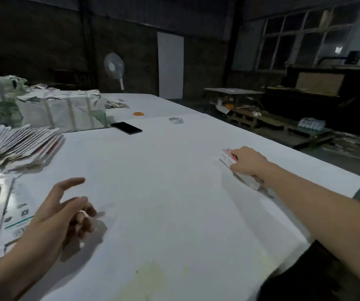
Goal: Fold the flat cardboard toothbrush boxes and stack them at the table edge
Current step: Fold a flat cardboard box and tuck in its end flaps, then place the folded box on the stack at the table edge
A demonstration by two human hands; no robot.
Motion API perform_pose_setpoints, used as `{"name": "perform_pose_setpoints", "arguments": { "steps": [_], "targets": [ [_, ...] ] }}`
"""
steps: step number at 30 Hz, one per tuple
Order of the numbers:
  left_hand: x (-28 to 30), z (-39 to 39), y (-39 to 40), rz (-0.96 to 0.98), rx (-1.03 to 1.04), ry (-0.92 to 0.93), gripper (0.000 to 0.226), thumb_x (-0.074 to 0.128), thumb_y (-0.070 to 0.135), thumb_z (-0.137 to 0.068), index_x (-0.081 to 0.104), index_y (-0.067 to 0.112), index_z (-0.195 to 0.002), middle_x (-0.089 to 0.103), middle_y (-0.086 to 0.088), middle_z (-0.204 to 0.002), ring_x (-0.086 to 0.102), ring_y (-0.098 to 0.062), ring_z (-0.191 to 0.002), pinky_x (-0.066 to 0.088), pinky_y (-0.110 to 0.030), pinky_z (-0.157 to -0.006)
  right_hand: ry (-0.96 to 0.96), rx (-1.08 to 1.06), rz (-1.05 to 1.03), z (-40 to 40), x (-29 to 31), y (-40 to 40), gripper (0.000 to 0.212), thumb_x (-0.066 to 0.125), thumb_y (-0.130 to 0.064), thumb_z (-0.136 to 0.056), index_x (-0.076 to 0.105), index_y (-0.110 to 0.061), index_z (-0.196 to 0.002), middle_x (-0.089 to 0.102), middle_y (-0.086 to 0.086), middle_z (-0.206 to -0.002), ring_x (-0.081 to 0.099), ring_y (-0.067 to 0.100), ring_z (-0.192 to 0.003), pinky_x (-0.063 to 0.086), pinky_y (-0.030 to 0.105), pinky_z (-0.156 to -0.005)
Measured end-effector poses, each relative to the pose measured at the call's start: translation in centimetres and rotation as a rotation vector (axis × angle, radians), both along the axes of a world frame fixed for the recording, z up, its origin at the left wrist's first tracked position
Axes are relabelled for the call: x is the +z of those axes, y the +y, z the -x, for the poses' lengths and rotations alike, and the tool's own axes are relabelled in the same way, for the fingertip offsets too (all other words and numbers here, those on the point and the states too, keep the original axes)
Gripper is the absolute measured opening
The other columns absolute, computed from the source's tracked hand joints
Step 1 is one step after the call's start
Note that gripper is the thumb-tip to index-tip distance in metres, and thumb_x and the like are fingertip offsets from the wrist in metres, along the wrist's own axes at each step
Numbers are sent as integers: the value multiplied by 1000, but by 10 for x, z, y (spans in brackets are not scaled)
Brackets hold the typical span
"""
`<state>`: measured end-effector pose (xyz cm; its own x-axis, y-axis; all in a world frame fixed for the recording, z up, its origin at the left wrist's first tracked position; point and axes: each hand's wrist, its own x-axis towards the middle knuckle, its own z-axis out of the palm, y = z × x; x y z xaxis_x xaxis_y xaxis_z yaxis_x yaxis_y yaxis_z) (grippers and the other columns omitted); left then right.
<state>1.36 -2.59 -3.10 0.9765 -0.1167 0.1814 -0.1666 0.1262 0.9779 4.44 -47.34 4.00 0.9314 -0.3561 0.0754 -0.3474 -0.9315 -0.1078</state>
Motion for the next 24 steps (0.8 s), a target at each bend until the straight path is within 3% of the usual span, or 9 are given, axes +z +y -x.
{"name": "perform_pose_setpoints", "arguments": {
  "steps": [3, 6, 9, 11, 14, 17, 21, 24],
  "targets": [
    [-1, -2, 0, -23, 4, 10, 35, 53, 9, -101, 68, 40, -109, 61, -11, -67, 52, -18, -44, 40, -29, -39, 19, -101, 24, 7, -15, -33, 41, 57, -29, -89, 55, -29, -131, 60, 3, -104, 56, 26, -94, 48, 36, -77],
    [-1, -2, 0, -40, 3, 38, 30, 53, 9, -100, 70, 33, -109, 59, -10, -65, 52, -17, -44, 39, -28, -42, 38, -176, 173, 3, -17, -40, 55, 54, -26, -89, 44, -35, -142, 52, 4, -125, 43, 30, -115, 38, 43, -92],
    [4, 4, -4, -33, -3, 60, 27, 54, 9, -99, 71, 30, -106, 58, -11, -66, 52, -18, -47, 38, -27, -44, -38, -79, 215, -8, -11, -15, 51, 51, -27, -93, 44, -27, -143, 41, 5, -146, 35, 32, -131, 33, 46, -99],
    [8, 9, -8, -44, -1, 56, 26, 53, 7, -99, 70, 25, -105, 57, -12, -66, 52, -20, -49, 36, -24, -42, -131, 40, 118, -16, -7, 22, 49, 51, -31, -95, 44, -29, -144, 41, 1, -149, 35, 30, -134, 36, 44, -100],
    [14, 15, -12, -52, 10, 24, 24, 49, 0, -101, 67, 16, -106, 58, -11, -66, 53, -22, -51, 36, -24, -38, -219, 259, -120, -20, -5, 98, 45, 54, -34, -94, 50, -33, -139, 50, -6, -141, 41, 22, -131, 41, 40, -97],
    [17, 19, -13, -92, 75, -40, 26, 47, -6, -100, 65, 13, -103, 58, -9, -63, 53, -21, -48, 35, -21, -36, -247, 476, -314, -15, -7, 182, 39, 58, -34, -92, 56, -34, -130, 60, -11, -120, 53, 15, -115, 46, 38, -96],
    [16, 23, -8, -290, 270, -353, 24, 48, 5, -92, 63, 24, -91, 60, -2, -60, 56, -18, -47, 42, -25, -43, -186, 680, -475, -7, -8, 278, 26, 61, -32, -89, 65, -32, -115, 64, -13, -97, 61, 13, -95, 50, 32, -85],
    [20, 25, 1, -416, 383, -600, 19, 49, 19, -87, 56, 37, -87, 59, -2, -61, 58, -20, -51, 48, -36, -48, -86, 777, -617, -7, -14, 324, 11, 63, -18, -86, 66, -29, -85, 69, -5, -82, 66, 15, -79, 50, 24, -63]
  ]
}}
